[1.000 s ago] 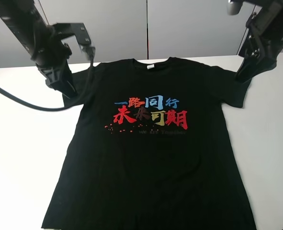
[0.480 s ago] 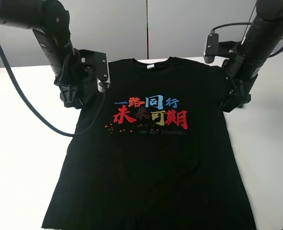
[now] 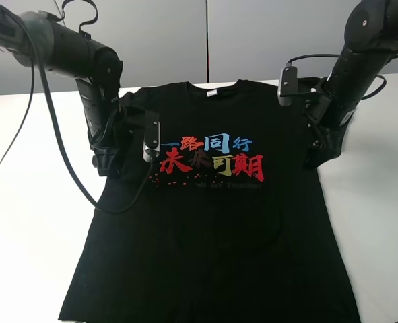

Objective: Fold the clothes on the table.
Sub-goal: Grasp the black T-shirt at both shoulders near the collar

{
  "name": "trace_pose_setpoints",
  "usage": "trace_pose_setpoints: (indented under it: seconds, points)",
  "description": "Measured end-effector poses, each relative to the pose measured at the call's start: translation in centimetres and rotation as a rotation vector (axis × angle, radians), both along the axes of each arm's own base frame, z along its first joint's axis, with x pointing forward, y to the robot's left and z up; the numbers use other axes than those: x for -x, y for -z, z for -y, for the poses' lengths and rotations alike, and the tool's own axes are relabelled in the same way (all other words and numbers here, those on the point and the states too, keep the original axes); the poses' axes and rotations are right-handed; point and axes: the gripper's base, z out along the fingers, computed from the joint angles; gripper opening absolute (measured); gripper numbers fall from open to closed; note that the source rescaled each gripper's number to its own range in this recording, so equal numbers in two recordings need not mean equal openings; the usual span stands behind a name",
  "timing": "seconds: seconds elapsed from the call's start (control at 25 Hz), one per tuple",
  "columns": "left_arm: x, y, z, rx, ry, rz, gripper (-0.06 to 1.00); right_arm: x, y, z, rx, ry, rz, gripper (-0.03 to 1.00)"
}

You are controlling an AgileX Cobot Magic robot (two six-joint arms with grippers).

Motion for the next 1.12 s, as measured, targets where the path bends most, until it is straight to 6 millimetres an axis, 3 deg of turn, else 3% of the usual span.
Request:
trace_pose_setpoints:
  seconds: [0.52, 1.12]
  points:
    - [-1.0, 1.3, 1.1, 0.017, 0.019, -0.036, 0.97, -0.1, 0.0, -0.3, -0.035, 0.015, 0.012, 1.0]
    - [-1.0, 1.3, 1.1, 0.007, 0.025, -0.047, 0.97, -0.1, 3.8, -0.3, -0.016, 0.009, -0.089, 1.0]
